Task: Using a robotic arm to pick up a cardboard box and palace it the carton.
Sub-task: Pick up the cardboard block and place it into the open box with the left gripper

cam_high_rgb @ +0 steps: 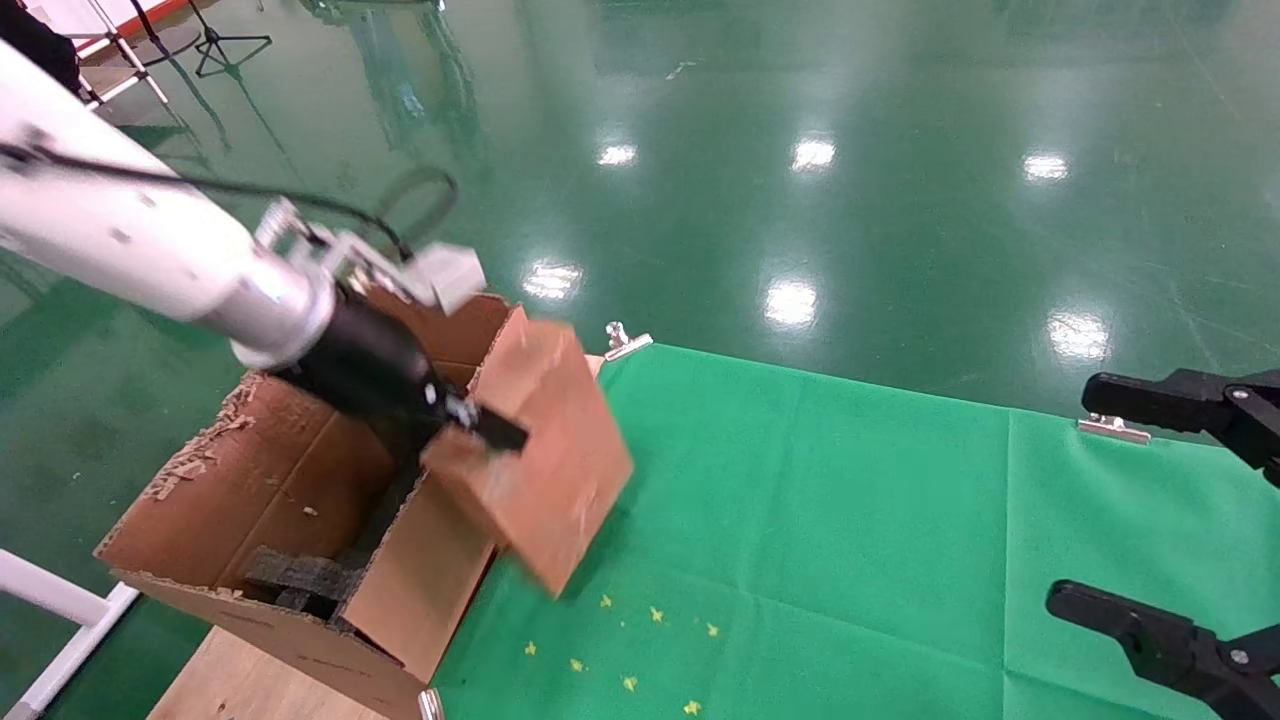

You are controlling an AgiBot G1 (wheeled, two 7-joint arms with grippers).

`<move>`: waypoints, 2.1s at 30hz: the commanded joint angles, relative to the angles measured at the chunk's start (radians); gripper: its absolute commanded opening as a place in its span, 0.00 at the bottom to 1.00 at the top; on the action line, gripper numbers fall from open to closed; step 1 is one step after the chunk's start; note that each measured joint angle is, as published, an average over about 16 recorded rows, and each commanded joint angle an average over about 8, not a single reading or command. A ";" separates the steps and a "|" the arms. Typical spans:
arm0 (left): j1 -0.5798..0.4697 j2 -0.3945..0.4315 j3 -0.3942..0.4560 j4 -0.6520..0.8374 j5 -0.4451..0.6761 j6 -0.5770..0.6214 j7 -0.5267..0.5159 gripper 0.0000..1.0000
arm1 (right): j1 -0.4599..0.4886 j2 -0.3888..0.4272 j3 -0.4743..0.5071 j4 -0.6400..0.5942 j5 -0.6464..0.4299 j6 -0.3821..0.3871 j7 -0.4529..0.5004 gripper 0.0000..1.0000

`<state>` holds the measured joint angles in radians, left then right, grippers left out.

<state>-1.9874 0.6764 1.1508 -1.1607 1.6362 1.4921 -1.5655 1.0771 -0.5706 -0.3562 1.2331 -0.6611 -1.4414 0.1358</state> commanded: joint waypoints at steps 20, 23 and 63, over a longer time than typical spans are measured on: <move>-0.289 -0.137 -0.076 0.324 0.173 -0.037 0.249 0.00 | 0.000 0.000 0.000 0.000 0.000 0.000 0.000 1.00; -0.274 -0.155 -0.057 0.361 0.204 -0.041 0.296 0.00 | 0.000 0.000 0.000 0.000 0.000 0.000 0.000 1.00; 0.054 -0.149 -0.008 0.789 0.108 -0.272 0.735 0.00 | 0.000 0.000 0.000 0.000 0.000 0.000 0.000 1.00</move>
<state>-1.9325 0.5283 1.1416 -0.3725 1.7436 1.2185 -0.8322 1.0771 -0.5706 -0.3563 1.2331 -0.6610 -1.4413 0.1357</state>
